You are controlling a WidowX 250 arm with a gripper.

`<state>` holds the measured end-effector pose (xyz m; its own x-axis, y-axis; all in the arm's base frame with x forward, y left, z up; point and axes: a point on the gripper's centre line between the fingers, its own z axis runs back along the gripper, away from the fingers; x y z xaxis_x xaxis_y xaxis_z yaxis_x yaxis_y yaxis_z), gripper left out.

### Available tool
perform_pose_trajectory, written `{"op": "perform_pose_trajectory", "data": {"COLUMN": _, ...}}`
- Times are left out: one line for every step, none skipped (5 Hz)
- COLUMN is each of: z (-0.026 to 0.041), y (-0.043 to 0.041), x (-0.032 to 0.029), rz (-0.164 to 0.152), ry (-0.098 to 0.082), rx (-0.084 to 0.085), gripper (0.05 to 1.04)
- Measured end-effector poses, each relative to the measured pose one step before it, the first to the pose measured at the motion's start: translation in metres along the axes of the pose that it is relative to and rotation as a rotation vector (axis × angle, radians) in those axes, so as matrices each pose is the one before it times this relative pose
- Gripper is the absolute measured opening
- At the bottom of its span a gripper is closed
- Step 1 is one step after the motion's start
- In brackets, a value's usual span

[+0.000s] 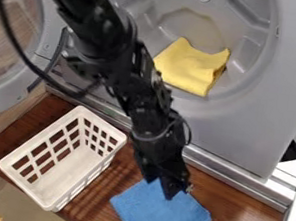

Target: Moved the blue cloth on the right side of white basket

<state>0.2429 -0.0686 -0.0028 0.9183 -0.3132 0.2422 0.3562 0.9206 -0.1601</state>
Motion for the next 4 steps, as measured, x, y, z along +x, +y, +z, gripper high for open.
{"op": "perform_pose_trajectory", "data": {"z": 0.02015, "y": 0.00007, "x": 0.00512, "rz": -0.0199, "ry": -0.0289, "rx": 0.0013, "gripper": 1.002}}
{"op": "perform_pose_trajectory", "data": {"z": 0.02002, "y": -0.00237, "x": 0.0045, "rz": -0.0243, "ry": -0.0109, "rx": 0.0055, "gripper": 1.003}}
{"op": "perform_pose_trajectory", "data": {"z": 0.02822, "y": 0.00077, "x": 0.00448, "rz": -0.0236, "ry": -0.0315, "rx": 0.004, "gripper": 0.999}}
{"op": "perform_pose_trajectory", "data": {"z": 0.01317, "y": -0.00009, "x": 0.00419, "rz": -0.0443, "ry": 0.0233, "rx": -0.0176, "gripper": 0.999}}
